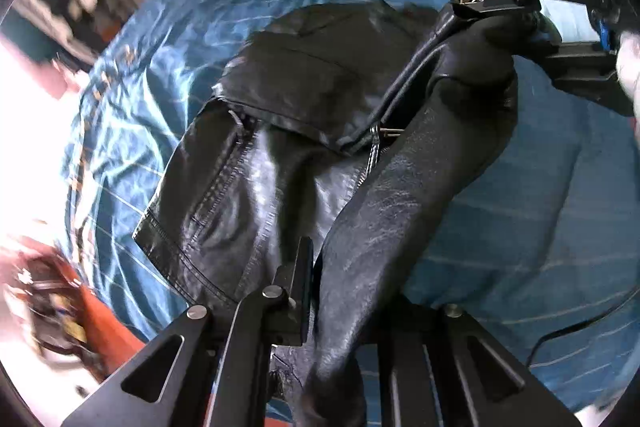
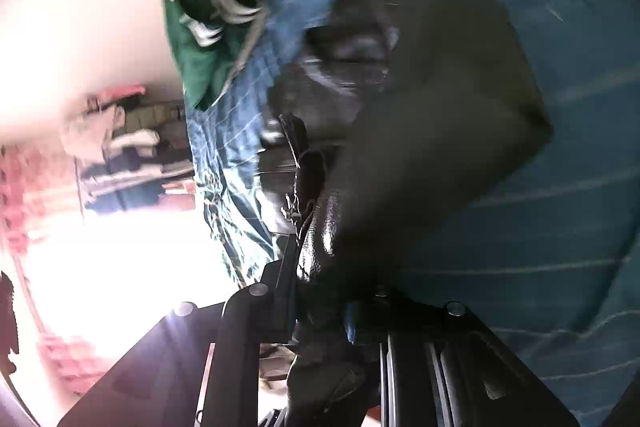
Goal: Fold large clothes
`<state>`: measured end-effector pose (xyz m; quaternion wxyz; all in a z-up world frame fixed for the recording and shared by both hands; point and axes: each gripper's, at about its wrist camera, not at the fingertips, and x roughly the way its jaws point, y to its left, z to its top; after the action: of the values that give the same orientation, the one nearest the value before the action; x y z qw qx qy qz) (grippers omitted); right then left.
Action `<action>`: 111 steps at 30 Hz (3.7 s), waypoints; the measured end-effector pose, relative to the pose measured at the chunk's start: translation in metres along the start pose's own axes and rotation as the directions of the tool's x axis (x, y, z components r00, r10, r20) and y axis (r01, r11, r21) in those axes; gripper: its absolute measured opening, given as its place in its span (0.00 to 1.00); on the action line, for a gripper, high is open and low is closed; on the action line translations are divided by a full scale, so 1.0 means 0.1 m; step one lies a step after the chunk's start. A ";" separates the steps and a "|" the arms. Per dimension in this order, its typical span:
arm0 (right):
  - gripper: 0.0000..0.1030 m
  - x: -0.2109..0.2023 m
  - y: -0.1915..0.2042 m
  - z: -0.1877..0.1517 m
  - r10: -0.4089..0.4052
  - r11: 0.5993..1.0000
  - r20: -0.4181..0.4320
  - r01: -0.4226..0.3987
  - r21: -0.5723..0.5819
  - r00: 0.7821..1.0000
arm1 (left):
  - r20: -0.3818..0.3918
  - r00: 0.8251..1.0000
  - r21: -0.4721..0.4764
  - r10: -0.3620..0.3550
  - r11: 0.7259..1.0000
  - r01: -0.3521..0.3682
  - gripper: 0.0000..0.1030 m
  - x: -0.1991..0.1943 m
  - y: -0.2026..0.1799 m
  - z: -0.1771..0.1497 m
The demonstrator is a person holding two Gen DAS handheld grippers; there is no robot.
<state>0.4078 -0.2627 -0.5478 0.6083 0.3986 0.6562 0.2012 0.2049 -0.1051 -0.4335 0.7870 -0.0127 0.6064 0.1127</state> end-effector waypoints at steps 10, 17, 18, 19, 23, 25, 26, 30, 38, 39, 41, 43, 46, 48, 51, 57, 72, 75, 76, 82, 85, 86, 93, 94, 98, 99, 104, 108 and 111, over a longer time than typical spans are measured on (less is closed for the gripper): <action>0.18 1.34 1.29 0.24 -0.142 0.984 -0.036 0.137 -0.114 0.989 | -0.046 0.993 -0.152 -0.108 0.983 0.100 0.12 0.53 1.22 0.53; 0.18 1.97 1.40 0.28 -0.247 0.963 -0.063 0.237 -0.130 0.967 | -0.106 0.976 -0.202 -0.189 0.965 0.165 0.12 0.99 1.68 0.62; 0.18 2.01 1.37 0.28 -0.253 0.961 -0.065 0.243 -0.130 0.965 | -0.109 0.974 -0.202 -0.198 0.964 0.174 0.12 1.03 1.70 0.62; 0.18 2.03 1.36 0.28 -0.259 0.960 -0.067 0.249 -0.129 0.964 | -0.110 0.973 -0.203 -0.204 0.963 0.179 0.12 1.05 1.71 0.62; 0.17 2.14 1.33 0.31 -0.269 0.959 -0.070 0.261 -0.111 0.961 | -0.113 0.966 -0.219 -0.233 0.954 0.204 0.12 1.15 1.77 0.62; 0.17 2.18 1.31 0.32 -0.273 0.959 -0.072 0.265 -0.104 0.959 | -0.119 0.962 -0.229 -0.244 0.950 0.212 0.12 1.21 1.80 0.62; 0.17 2.21 1.31 0.32 -0.280 0.957 -0.071 0.273 -0.102 0.957 | -0.121 0.961 -0.234 -0.249 0.948 0.216 0.12 1.23 1.82 0.62; 0.17 2.28 1.30 0.34 -0.288 0.956 -0.078 0.281 -0.088 0.954 | -0.131 0.956 -0.243 -0.263 0.943 0.226 0.12 1.29 1.85 0.63; 0.17 2.33 1.29 0.36 -0.289 0.956 -0.087 0.283 -0.073 0.953 | -0.143 0.952 -0.237 -0.272 0.943 0.233 0.12 1.35 1.87 0.68; 0.18 2.34 1.29 0.37 -0.290 0.956 -0.088 0.284 -0.074 0.953 | -0.145 0.951 -0.236 -0.272 0.943 0.233 0.12 1.37 1.87 0.69; 0.18 2.38 1.29 0.38 -0.294 0.955 -0.093 0.288 -0.078 0.951 | -0.150 0.951 -0.241 -0.270 0.943 0.230 0.14 1.40 1.89 0.70; 0.23 2.47 1.31 0.41 -0.305 0.950 -0.118 0.293 -0.109 0.945 | -0.165 0.941 -0.280 -0.296 0.929 0.243 0.15 1.47 1.94 0.71; 0.49 2.53 1.32 0.47 -0.243 0.968 -0.175 0.227 -0.106 0.954 | -0.165 0.907 -0.381 -0.388 0.873 0.304 0.19 1.47 2.15 0.71; 0.61 2.42 1.35 0.49 -0.175 0.983 -0.189 0.161 -0.091 0.966 | -0.142 0.903 -0.429 -0.405 0.848 0.313 0.27 1.36 2.34 0.69; 0.64 2.16 1.41 0.50 -0.189 0.978 -0.158 0.170 -0.123 0.969 | -0.118 0.917 -0.439 -0.382 0.848 0.297 0.77 1.21 2.55 0.67; 0.73 1.48 0.93 0.66 -0.166 0.984 -0.095 0.171 0.055 0.982 | -0.159 0.950 -0.364 -0.271 0.910 0.199 0.84 1.24 2.60 0.61; 0.74 1.60 0.21 1.11 -0.332 0.939 -0.026 0.333 0.082 0.943 | -0.253 0.943 -0.383 -0.217 0.917 0.109 0.97 2.14 2.40 0.63; 0.71 1.86 0.05 1.19 -0.378 0.919 -0.043 0.381 0.106 0.925 | -0.259 0.937 -0.397 -0.233 0.910 0.116 1.00 2.23 2.40 0.65; 0.71 1.87 0.06 1.18 -0.394 0.912 -0.040 0.397 0.103 0.918 | -0.258 0.938 -0.394 -0.232 0.912 0.117 1.00 2.21 2.40 0.66; 0.71 1.53 0.36 0.99 -0.489 0.866 0.083 0.494 -0.079 0.869 | -0.251 0.930 -0.444 -0.270 0.885 0.137 1.00 2.03 2.57 0.69; 0.71 1.38 0.10 1.04 -0.513 0.855 0.117 0.518 -0.019 0.850 | -0.225 0.931 -0.473 -0.286 0.868 0.153 1.00 1.87 2.67 0.67; 0.71 1.39 -0.10 1.11 -0.470 0.883 0.096 0.468 0.035 0.878 | -0.215 0.932 -0.478 -0.291 0.864 0.159 1.00 1.83 2.70 0.65; 0.42 1.42 -0.36 1.24 -0.198 0.980 0.091 0.198 0.008 0.976 | -0.212 0.942 -0.456 -0.260 0.879 0.140 1.00 1.76 2.71 0.53; 0.25 1.41 -0.35 1.22 -0.180 0.984 0.085 0.181 -0.002 0.980 | -0.211 0.944 -0.455 -0.254 0.880 0.135 1.00 1.76 2.68 0.49; 0.13 1.11 -0.39 1.08 -0.125 0.990 0.129 0.115 0.087 0.984 | -0.206 0.953 -0.453 -0.223 0.885 0.109 1.00 1.64 2.53 0.43; 0.12 0.98 -0.39 1.00 -0.115 0.989 0.147 0.100 0.107 0.982 | -0.200 0.955 -0.450 -0.217 0.886 0.107 1.00 1.58 2.49 0.44; 0.11 -0.02 -0.73 0.31 -0.195 0.944 0.218 0.123 0.306 0.956 | -0.176 0.966 -0.424 -0.188 0.900 0.098 1.00 1.24 2.18 0.52; 0.23 -0.40 -1.25 0.01 -0.364 0.865 0.064 0.311 0.394 0.929 | -0.167 0.969 -0.419 -0.183 0.903 0.098 1.00 1.12 1.97 0.55; 0.25 -0.64 -1.39 -0.07 -0.481 0.813 0.029 0.434 0.388 0.876 | -0.175 0.968 -0.442 -0.182 0.893 0.088 1.00 1.14 1.92 0.50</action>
<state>0.3585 -0.3932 -0.6098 0.5925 0.3479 0.7191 -0.1040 0.2425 0.1079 -0.5073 0.7016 -0.2405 0.6443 0.1866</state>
